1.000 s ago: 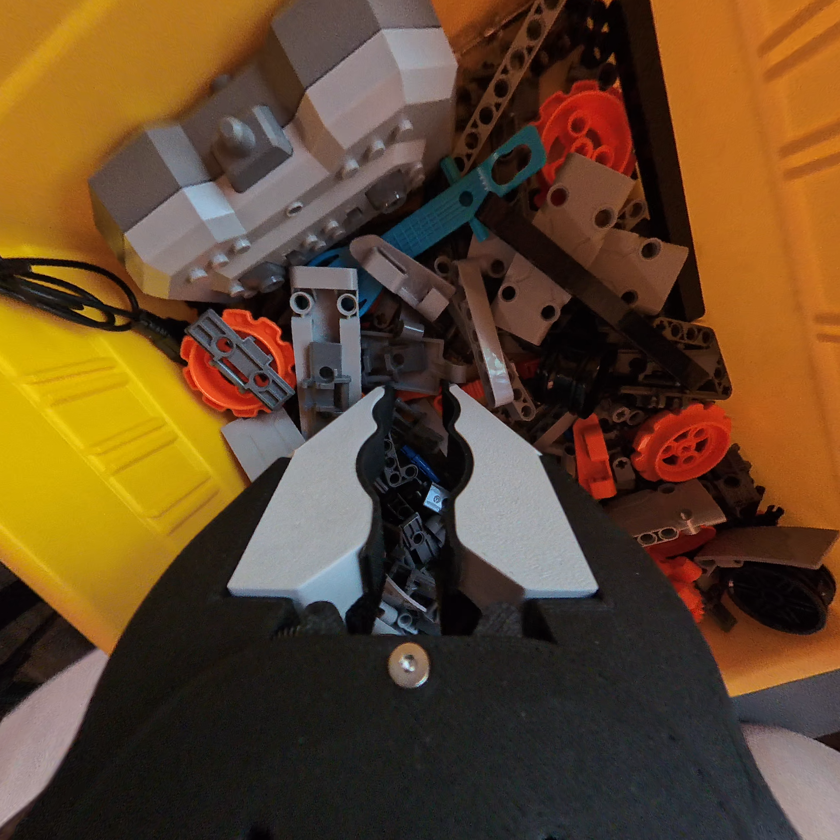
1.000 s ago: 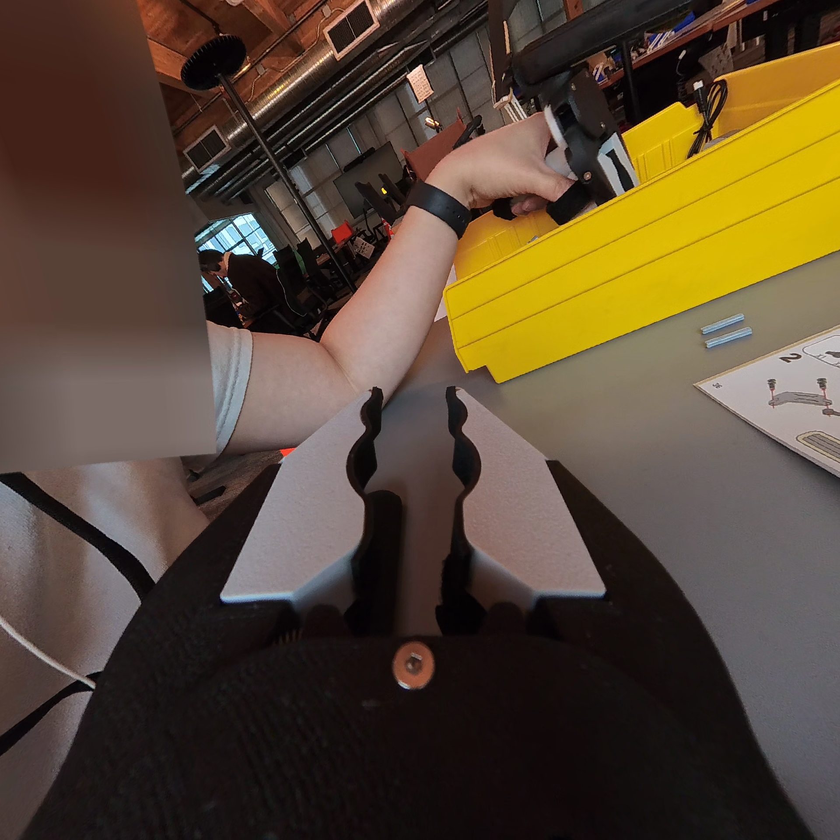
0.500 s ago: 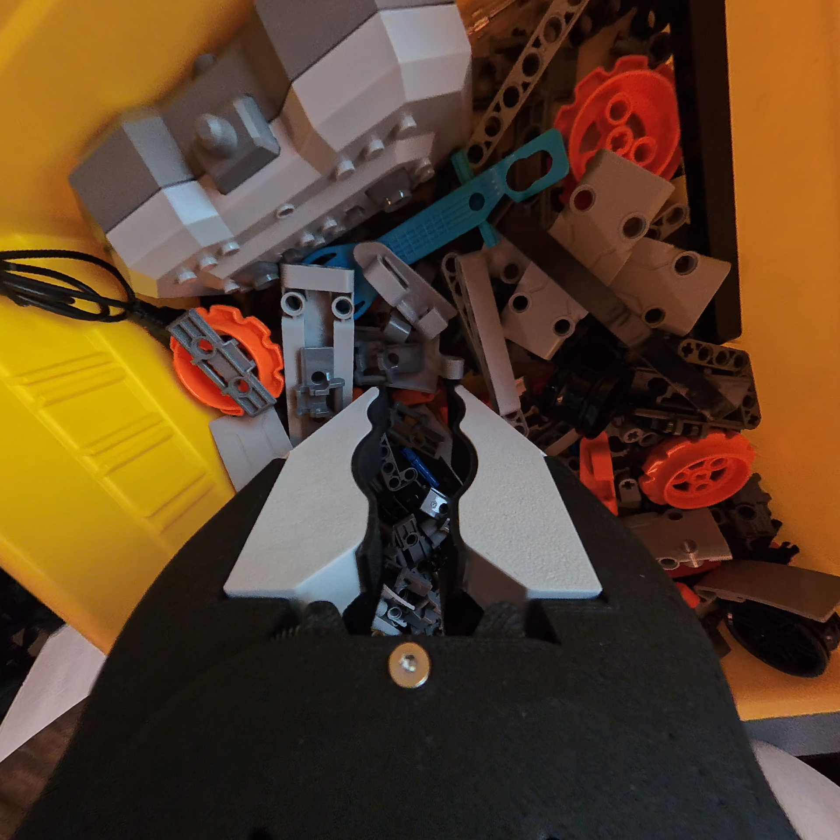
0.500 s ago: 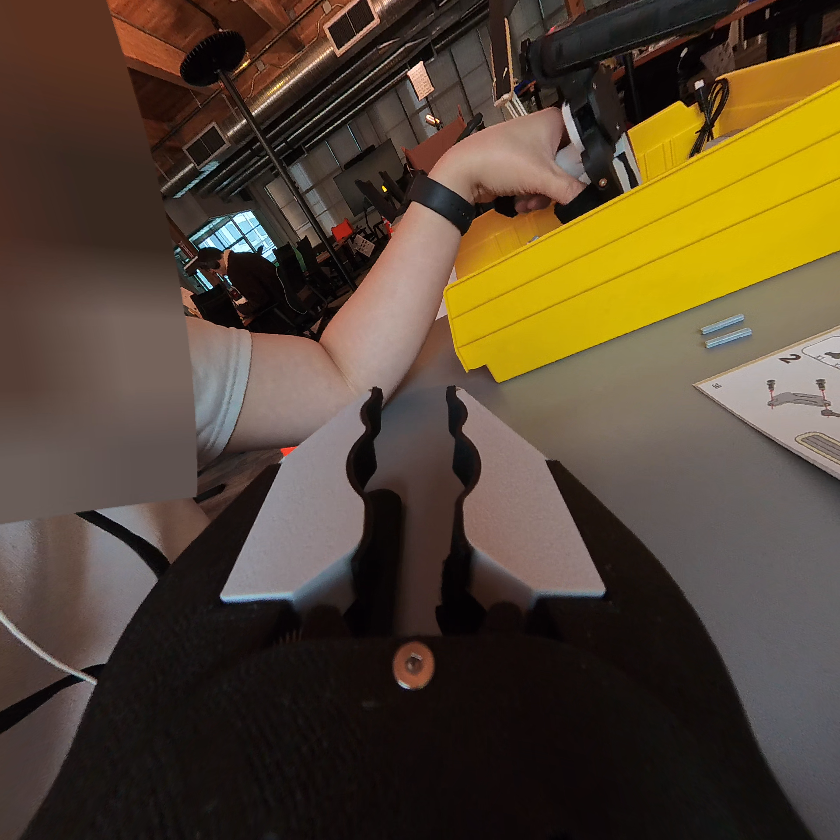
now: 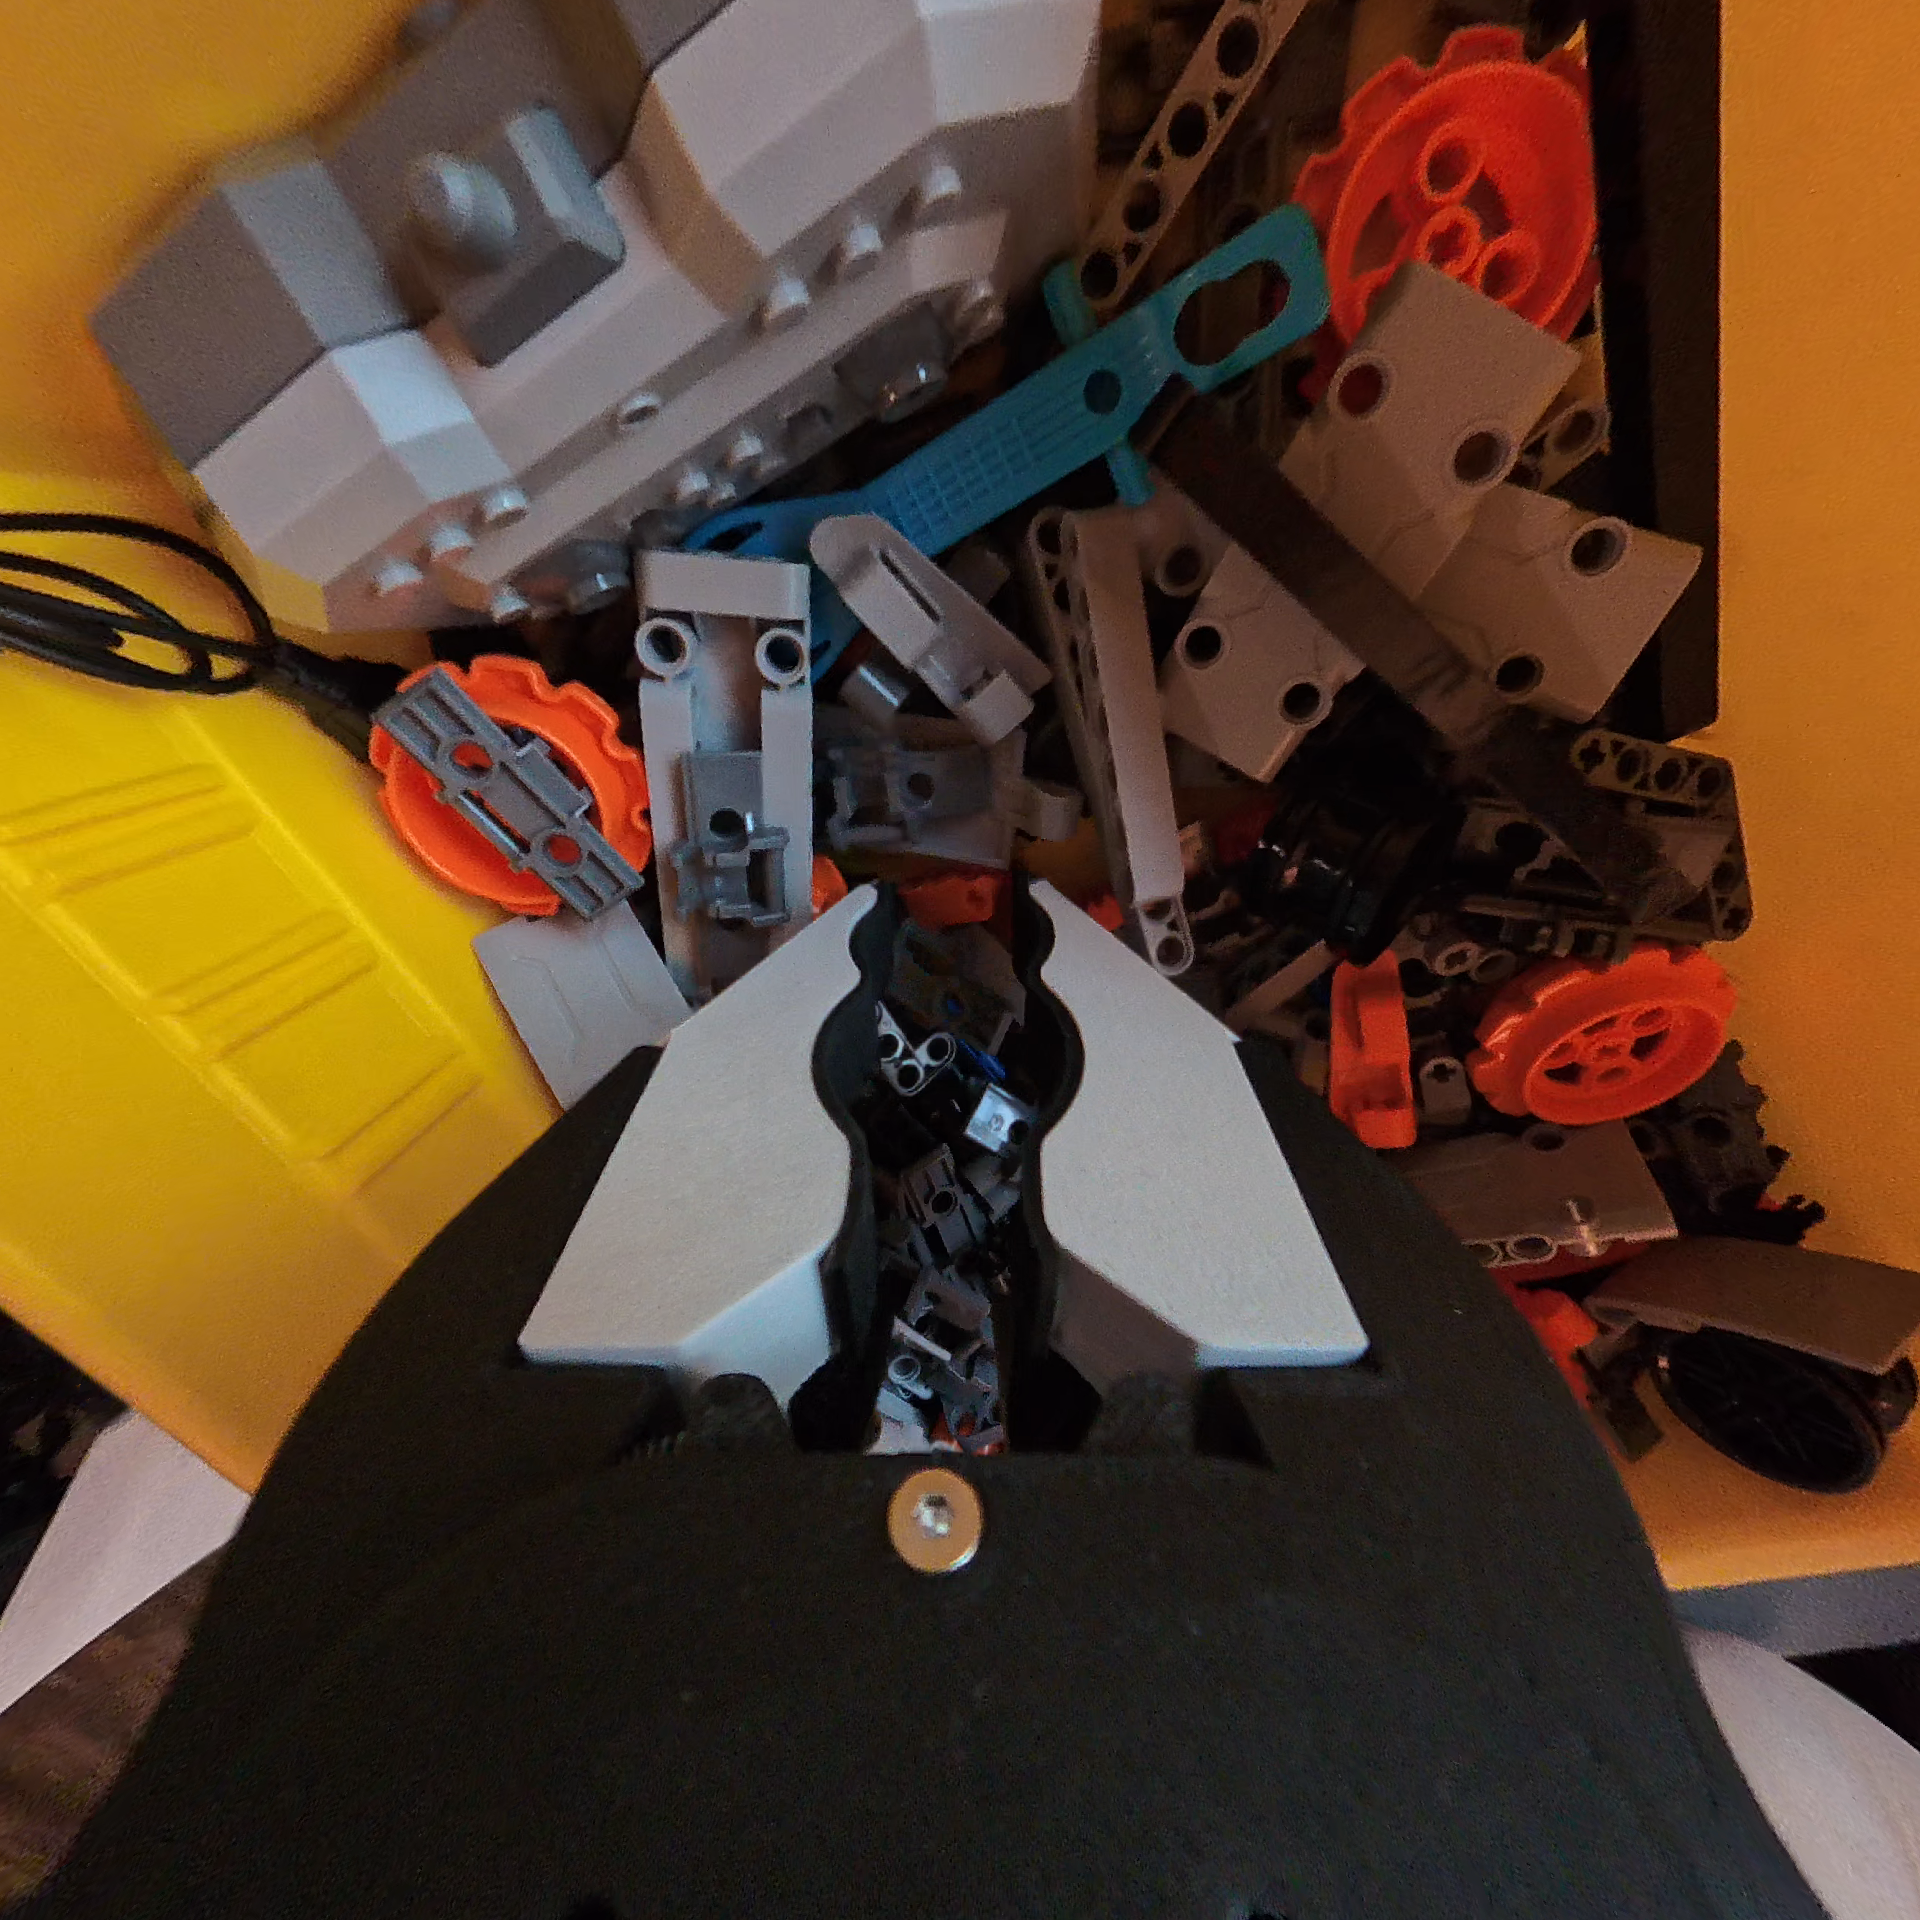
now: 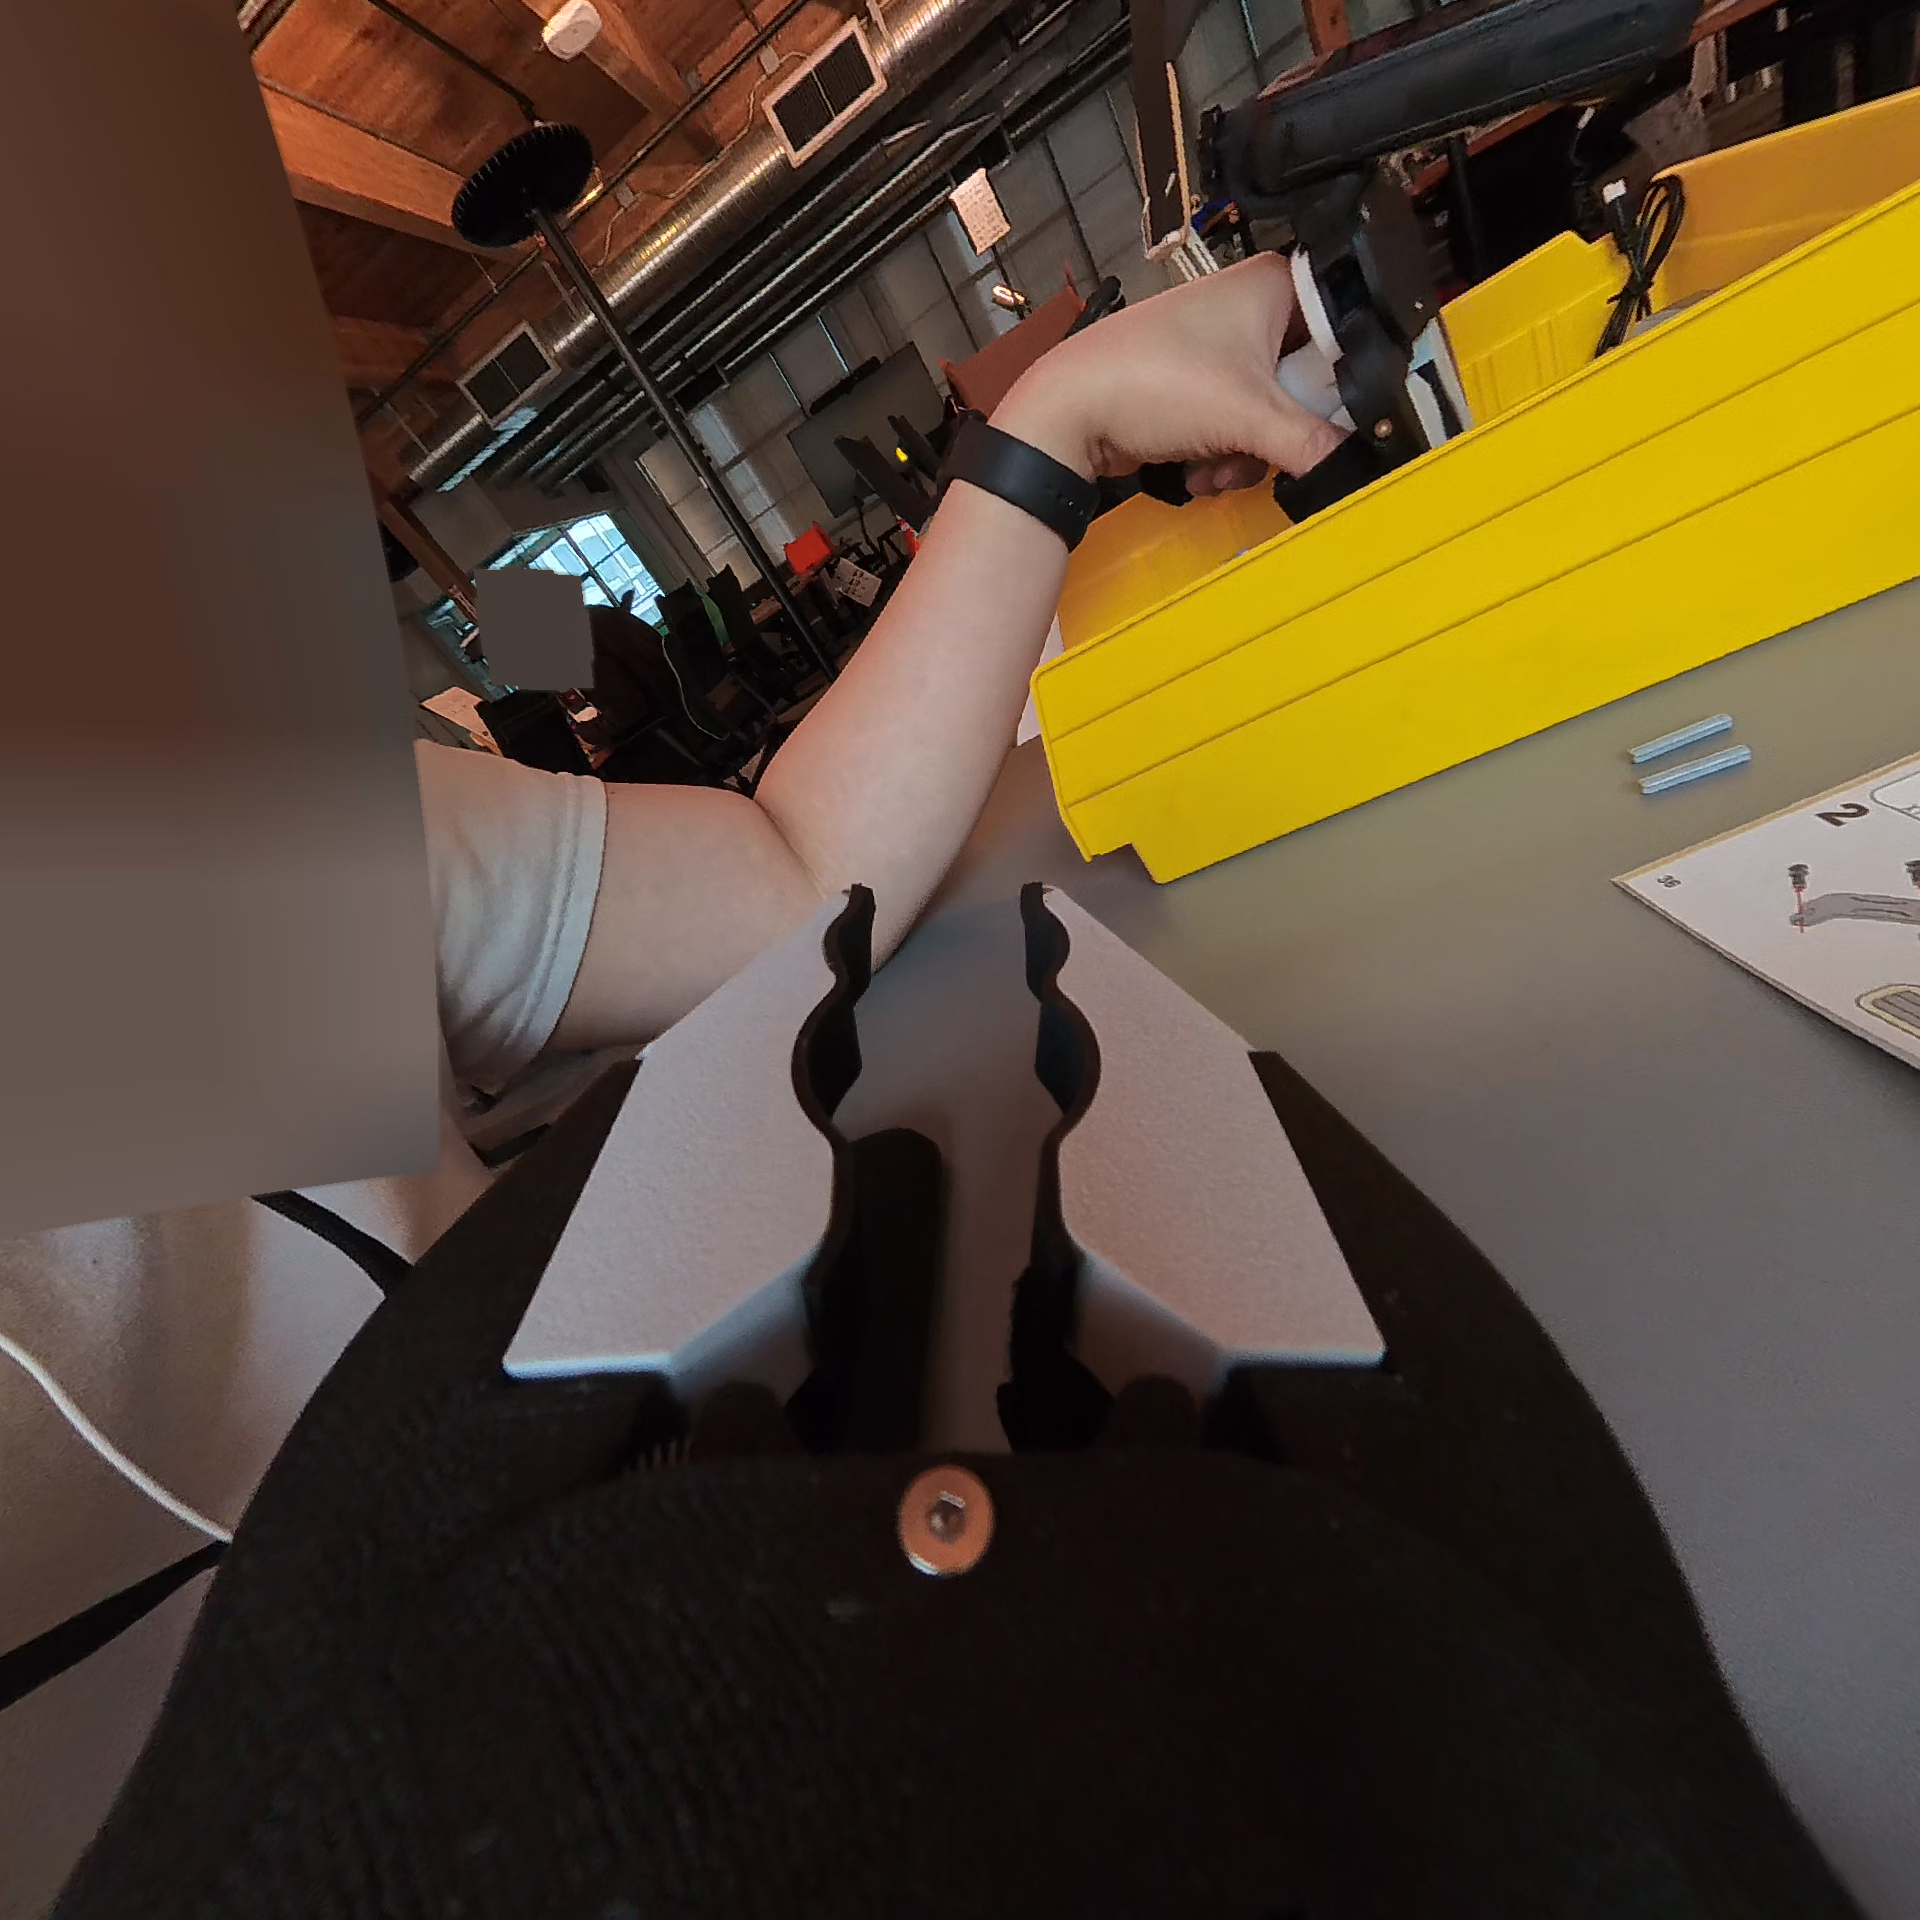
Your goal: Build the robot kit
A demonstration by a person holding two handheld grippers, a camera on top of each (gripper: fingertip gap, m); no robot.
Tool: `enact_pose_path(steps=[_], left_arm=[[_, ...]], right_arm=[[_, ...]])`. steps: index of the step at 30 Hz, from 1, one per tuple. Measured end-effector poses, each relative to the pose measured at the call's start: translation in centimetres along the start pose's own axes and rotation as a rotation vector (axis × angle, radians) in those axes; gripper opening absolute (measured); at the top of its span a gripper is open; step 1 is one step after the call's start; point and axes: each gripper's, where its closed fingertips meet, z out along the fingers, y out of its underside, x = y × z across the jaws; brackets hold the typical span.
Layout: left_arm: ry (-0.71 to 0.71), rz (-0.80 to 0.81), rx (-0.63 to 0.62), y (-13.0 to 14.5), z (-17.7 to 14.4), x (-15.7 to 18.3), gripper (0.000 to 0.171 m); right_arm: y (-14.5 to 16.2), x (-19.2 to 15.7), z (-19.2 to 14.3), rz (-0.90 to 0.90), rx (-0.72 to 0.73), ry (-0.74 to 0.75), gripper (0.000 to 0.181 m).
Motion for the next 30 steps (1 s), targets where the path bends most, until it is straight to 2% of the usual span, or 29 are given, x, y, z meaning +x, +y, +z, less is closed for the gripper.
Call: enact_pose_path(steps=[6, 8, 23, 30], left_arm=[[0.06, -0.055, 0.032, 0.2, -0.6, -0.1, 0.02], [0.028, -0.051, 0.05, 0.2, -0.9, -0.8, 0.007], [0.058, -0.089, 0.119, -0.2, -1.9, -1.1, 0.007], [0.181, -0.18, 0.235, -0.3, -6.2, 0.1, 0.006]], right_arm=[[0.0, 0.0, 0.0, 0.006, 0.0, -0.005, 0.029], [0.1, 0.1, 0.0, 0.011, -0.001, -0.005, 0.029], [0.4, 0.0, 0.2, 0.033, -0.01, -0.022, 0.029], [0.5, -0.1, 0.3, 0.045, -0.017, -0.034, 0.03]])
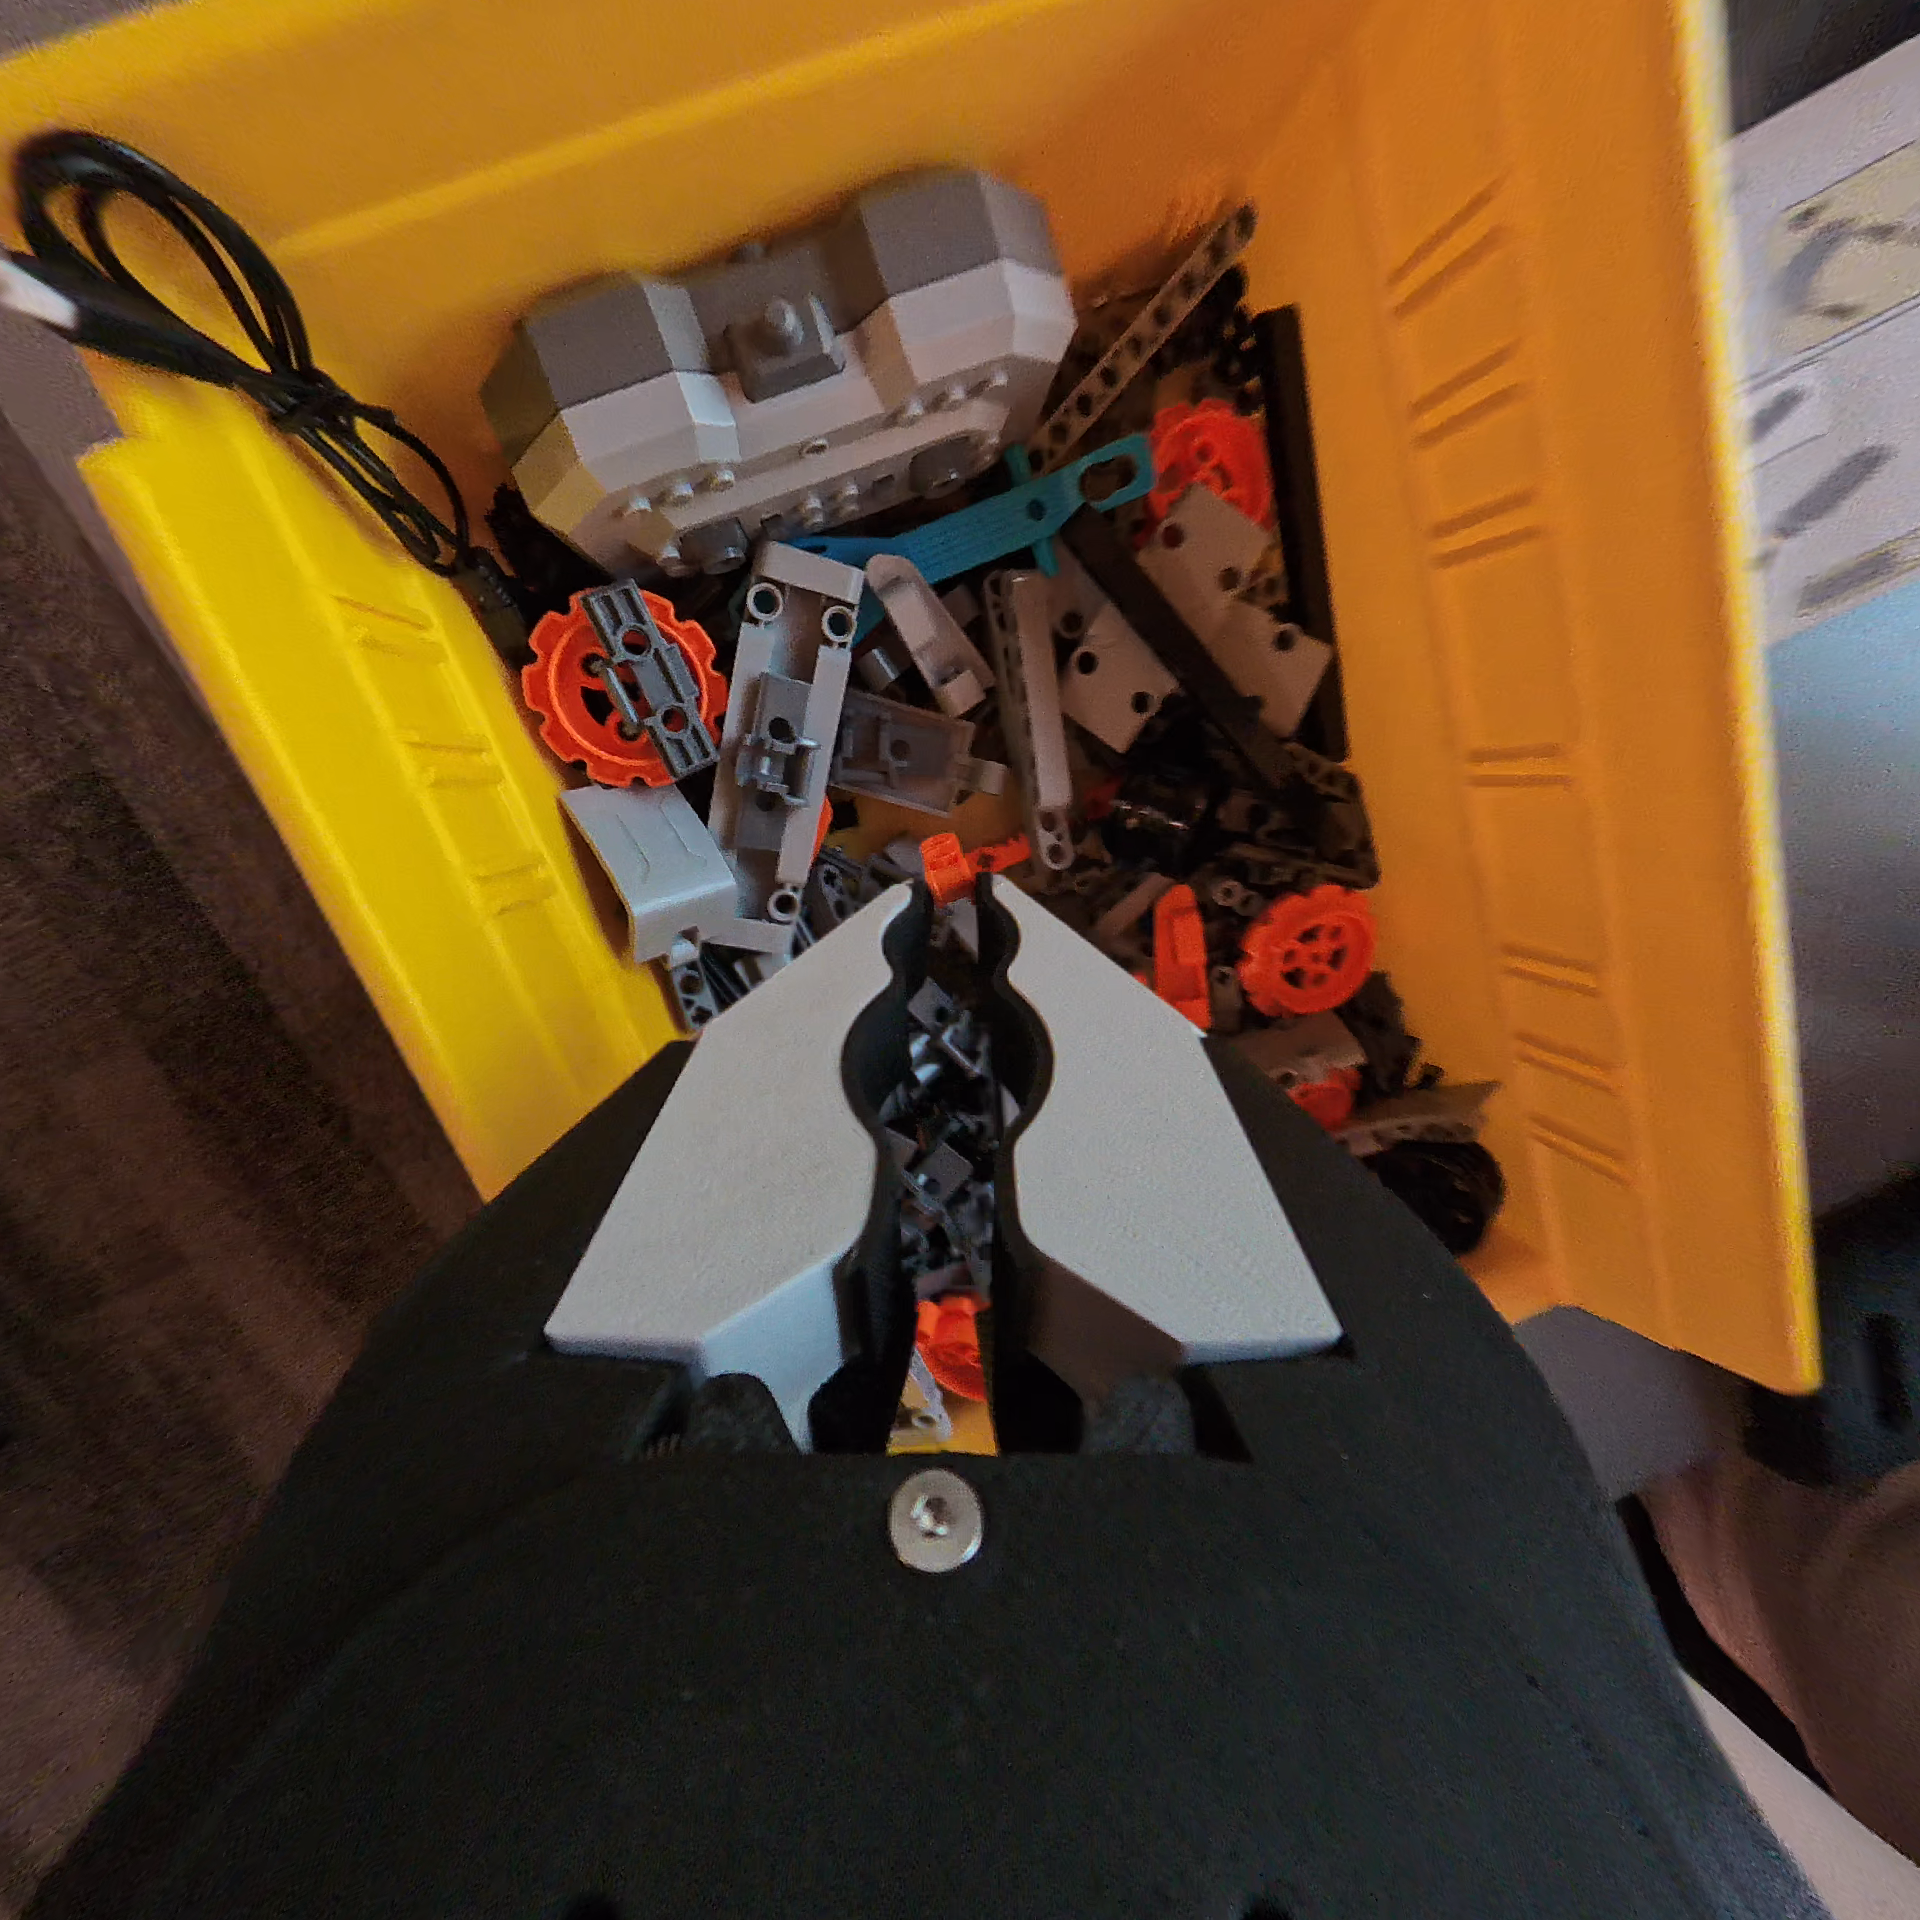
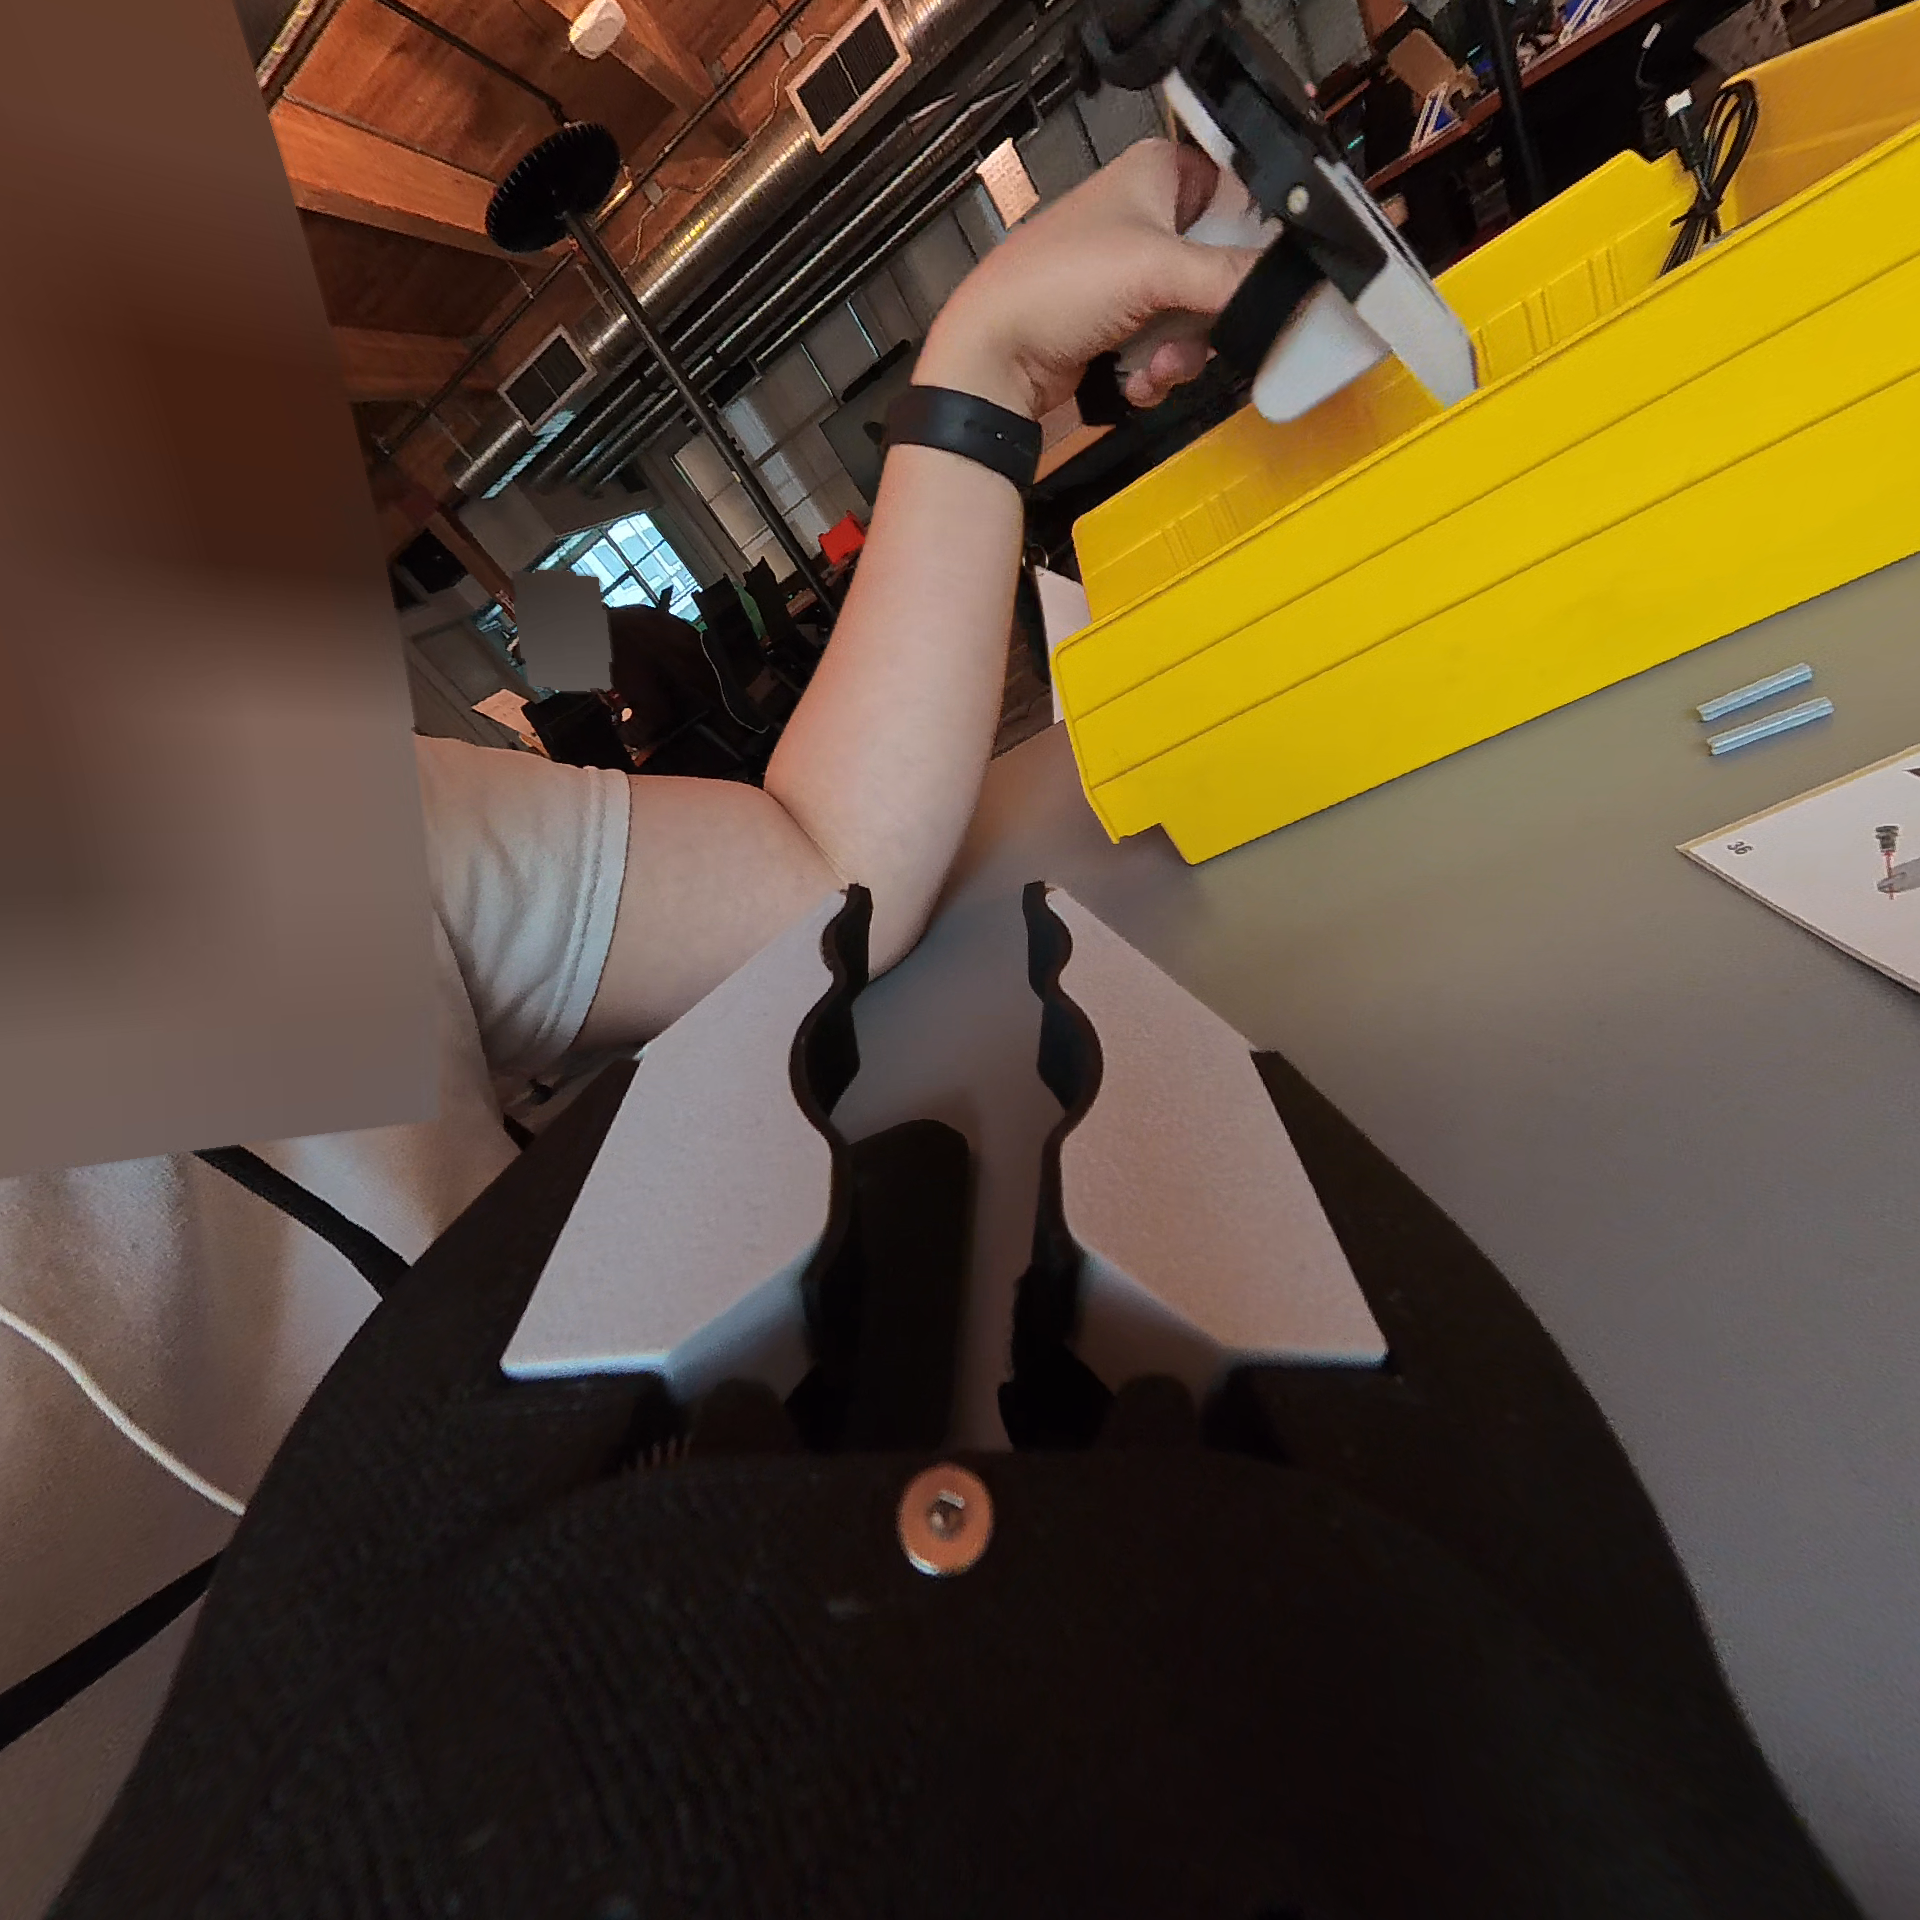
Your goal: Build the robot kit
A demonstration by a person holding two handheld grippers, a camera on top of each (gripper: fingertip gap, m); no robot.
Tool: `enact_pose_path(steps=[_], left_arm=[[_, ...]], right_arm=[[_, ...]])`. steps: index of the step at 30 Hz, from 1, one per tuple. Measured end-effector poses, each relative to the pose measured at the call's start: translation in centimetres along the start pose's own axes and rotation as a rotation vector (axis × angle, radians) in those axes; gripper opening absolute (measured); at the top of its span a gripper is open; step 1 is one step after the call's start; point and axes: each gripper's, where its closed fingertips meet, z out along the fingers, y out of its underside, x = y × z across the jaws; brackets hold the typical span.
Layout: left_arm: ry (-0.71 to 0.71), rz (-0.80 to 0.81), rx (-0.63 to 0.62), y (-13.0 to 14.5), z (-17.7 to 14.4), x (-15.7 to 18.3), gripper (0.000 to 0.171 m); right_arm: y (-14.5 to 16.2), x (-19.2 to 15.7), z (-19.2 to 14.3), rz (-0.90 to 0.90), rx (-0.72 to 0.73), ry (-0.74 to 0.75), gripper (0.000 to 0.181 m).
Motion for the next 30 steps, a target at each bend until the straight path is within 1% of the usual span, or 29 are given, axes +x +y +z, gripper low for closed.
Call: enact_pose_path(steps=[2, 3, 5, 7, 9, 11, 12, 14, 17, 22, 24, 30], left_arm=[[0.054, 0.02, 0.064, -0.5, -1.7, 1.4, 0.007], [0.096, 0.057, 0.105, -0.9, -2.5, 2.5, 0.007], [0.201, 0.193, 0.197, -1.9, -4.4, 5.9, 0.007], [0.319, 0.405, 0.298, -2.6, -6.3, 10.2, 0.007], [0.396, 0.682, 0.386, -2.4, -7.7, 14.8, 0.007], [0.401, 0.939, 0.472, -2.0, -8.2, 18.6, 0.007], [0.397, 1.037, 0.516, -2.0, -8.4, 20.3, 0.007], [0.43, 1.177, 0.579, -1.6, -8.9, 23.5, 0.007], [0.5, 1.274, 0.607, -0.8, -9.2, 26.5, 0.007], [0.574, 1.372, 0.608, 0.7, -9.3, 29.4, 0.007], [0.597, 1.404, 0.598, 1.3, -9.1, 30.4, 0.007], [0.605, 1.467, 0.537, 2.2, -7.7, 31.8, 0.007]], right_arm=[[0.0, 0.0, 0.0, -0.006, -0.003, 0.002, 0.029], [0.0, 0.1, 0.0, -0.011, -0.005, 0.006, 0.029], [0.0, 0.1, 0.0, -0.021, -0.006, 0.012, 0.029], [-0.2, 0.3, -0.1, -0.038, -0.001, 0.023, 0.029], [-0.5, 0.5, -0.3, -0.067, 0.006, 0.04, 0.029], [-1.3, 0.8, -0.8, -0.117, 0.027, 0.07, 0.029], [-1.7, 0.9, -1.1, -0.152, 0.041, 0.089, 0.029], [-2.6, 1.3, -1.8, -0.227, 0.062, 0.137, 0.029], [-3.9, 1.5, -2.8, -0.339, 0.095, 0.206, 0.028], [-5.2, 1.5, -3.9, -0.54, 0.107, 0.31, 0.027], [-5.5, 1.0, -3.9, -0.598, 0.117, 0.314, 0.026], [-5.5, -1.9, -3.5, -0.756, 0.146, 0.241, 0.025]])
